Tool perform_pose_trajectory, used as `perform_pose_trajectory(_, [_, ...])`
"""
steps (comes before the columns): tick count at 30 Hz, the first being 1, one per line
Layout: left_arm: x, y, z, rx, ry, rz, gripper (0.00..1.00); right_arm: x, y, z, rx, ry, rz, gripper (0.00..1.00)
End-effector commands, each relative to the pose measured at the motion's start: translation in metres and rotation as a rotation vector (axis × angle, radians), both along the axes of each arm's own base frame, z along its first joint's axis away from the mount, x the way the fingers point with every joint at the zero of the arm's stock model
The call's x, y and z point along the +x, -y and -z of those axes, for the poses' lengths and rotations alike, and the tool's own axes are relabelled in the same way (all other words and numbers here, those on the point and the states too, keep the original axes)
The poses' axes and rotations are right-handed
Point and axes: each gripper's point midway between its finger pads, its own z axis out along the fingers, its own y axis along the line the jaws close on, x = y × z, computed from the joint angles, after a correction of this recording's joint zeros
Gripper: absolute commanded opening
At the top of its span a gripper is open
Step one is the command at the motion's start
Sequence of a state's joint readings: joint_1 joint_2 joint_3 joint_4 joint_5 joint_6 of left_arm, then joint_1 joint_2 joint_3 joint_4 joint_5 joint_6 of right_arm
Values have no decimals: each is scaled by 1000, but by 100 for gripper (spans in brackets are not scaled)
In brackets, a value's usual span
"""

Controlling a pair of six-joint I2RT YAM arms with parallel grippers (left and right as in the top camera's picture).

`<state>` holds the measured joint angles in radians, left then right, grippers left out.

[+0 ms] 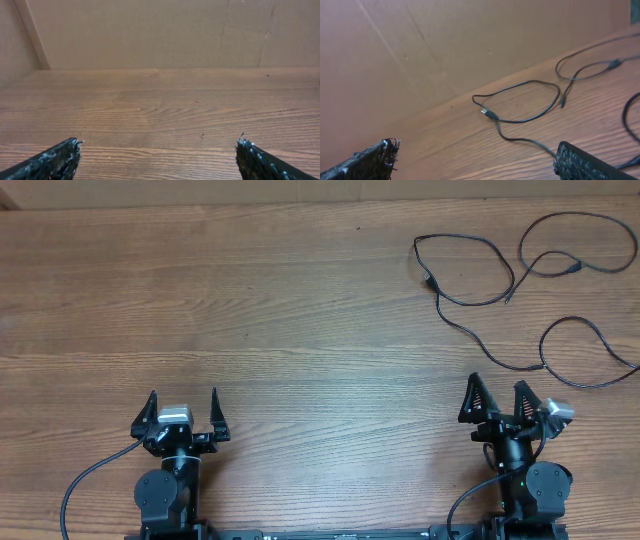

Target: Untangle cables

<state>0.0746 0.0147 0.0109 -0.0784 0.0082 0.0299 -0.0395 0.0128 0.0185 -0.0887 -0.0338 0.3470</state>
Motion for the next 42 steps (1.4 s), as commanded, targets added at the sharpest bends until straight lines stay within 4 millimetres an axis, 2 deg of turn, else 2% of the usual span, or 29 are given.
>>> perform_pose_trajectory(1, [0, 1, 0, 16, 5, 8, 99, 0, 1, 2, -157, 5, 2, 100])
perform_pose_trajectory(7, [0, 1, 0, 16, 5, 8, 99, 0, 2, 2, -341, 6, 0, 100])
perform_pose_trajectory(10, [0, 1, 0, 16, 5, 8, 99, 0, 2, 2, -379, 6, 0, 100])
perform_pose_trajectory(42, [0, 1, 0, 16, 5, 8, 99, 0, 3, 2, -379, 7, 6, 100])
